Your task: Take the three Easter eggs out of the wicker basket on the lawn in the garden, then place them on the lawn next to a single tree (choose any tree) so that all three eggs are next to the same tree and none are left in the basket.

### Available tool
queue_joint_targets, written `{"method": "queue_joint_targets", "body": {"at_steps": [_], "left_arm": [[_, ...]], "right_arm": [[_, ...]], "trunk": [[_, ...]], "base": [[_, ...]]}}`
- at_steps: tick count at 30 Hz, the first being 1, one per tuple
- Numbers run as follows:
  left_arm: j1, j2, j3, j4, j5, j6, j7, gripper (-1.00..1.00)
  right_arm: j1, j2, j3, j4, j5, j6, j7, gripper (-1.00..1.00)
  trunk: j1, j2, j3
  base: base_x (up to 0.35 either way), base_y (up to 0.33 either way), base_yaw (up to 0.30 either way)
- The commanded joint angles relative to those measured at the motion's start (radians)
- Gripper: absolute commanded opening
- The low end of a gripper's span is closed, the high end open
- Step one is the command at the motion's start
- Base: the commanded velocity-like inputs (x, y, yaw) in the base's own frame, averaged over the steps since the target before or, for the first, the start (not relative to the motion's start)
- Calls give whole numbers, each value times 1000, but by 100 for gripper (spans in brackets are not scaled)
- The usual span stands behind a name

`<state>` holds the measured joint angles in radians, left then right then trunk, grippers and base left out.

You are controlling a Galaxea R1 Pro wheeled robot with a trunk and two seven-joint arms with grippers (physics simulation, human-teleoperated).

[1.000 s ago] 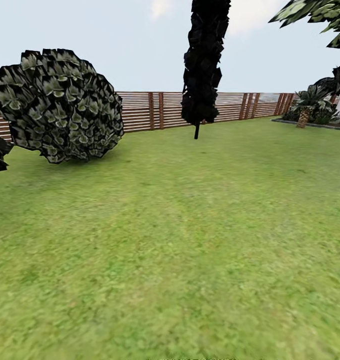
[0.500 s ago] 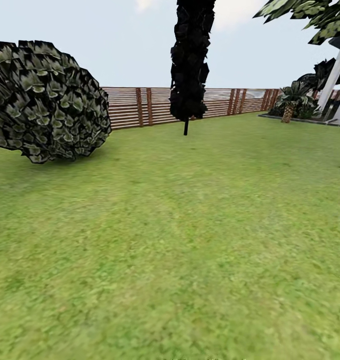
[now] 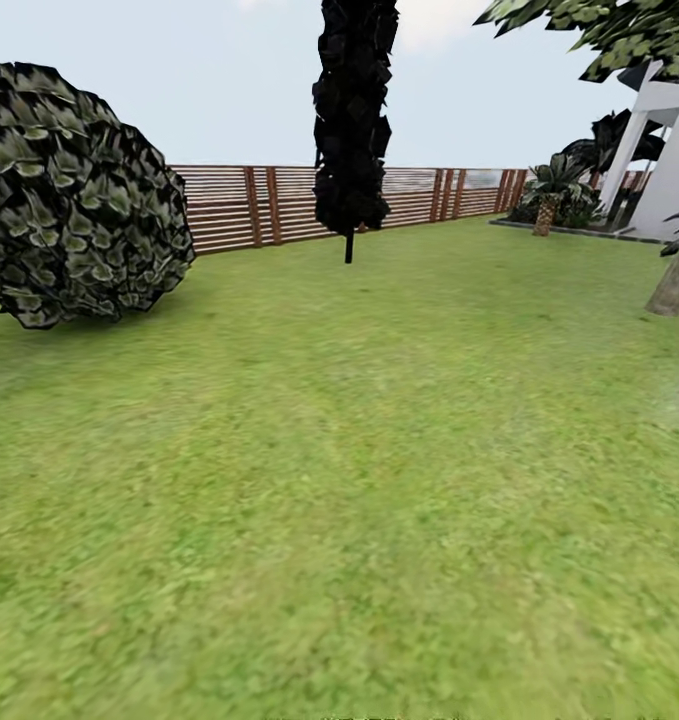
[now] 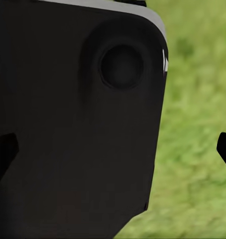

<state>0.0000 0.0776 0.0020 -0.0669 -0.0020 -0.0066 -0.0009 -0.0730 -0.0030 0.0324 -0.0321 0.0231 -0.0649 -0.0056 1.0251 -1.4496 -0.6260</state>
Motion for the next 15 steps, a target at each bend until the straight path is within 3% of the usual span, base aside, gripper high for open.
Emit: {"method": "queue_joint_targets", "body": {"at_steps": [1, 5, 15], "left_arm": [[-1, -1, 0, -10, -1, -4, 0, 100], [-1, 0, 0, -49, 1, -11, 0, 100], [-2, 1, 1, -55, 6, -12, 0, 100]], "right_arm": [[-1, 0, 3, 1, 3, -3, -1, 100], [-1, 2, 3, 2, 2, -4, -1, 100], [-1, 1, 3, 2, 1, -4, -1, 100]], "trunk": [[0, 0, -2], [0, 0, -8], [0, 0, -21]], "base": [[0, 0, -162], [0, 0, -162], [0, 0, -161]]}}
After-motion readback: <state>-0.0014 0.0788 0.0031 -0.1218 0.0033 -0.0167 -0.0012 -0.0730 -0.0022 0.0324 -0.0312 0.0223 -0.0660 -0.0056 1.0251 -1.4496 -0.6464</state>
